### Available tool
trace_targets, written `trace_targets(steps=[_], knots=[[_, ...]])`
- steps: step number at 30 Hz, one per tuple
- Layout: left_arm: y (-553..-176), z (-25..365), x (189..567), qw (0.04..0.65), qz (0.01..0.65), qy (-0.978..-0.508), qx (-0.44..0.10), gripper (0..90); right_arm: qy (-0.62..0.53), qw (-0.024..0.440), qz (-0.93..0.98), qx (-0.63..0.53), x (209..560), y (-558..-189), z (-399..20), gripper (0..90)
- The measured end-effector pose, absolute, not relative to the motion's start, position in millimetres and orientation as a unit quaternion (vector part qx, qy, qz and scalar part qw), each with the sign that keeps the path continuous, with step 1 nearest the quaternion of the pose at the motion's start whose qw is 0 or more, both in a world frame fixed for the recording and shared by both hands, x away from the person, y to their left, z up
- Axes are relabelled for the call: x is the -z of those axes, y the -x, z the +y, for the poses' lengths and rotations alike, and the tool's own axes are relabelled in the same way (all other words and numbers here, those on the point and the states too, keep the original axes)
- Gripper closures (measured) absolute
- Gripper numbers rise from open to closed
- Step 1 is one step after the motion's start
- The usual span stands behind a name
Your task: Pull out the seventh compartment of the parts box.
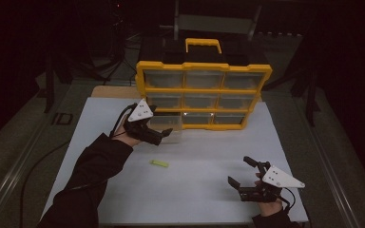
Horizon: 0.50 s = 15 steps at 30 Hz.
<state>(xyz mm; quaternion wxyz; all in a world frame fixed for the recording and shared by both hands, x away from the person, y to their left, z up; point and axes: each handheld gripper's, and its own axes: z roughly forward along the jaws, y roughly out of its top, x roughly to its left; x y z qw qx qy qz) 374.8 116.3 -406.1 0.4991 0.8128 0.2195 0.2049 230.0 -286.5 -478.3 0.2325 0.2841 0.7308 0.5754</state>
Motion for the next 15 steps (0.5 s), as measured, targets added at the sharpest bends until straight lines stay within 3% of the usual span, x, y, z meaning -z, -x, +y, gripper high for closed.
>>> trace_targets(steps=[15], knots=[[-348, 158, 409, 0.514, 0.243, -0.794, -0.215, 1.4, -0.285, 0.229, 0.733, -0.574, 479, -231, -286, 9.1]])
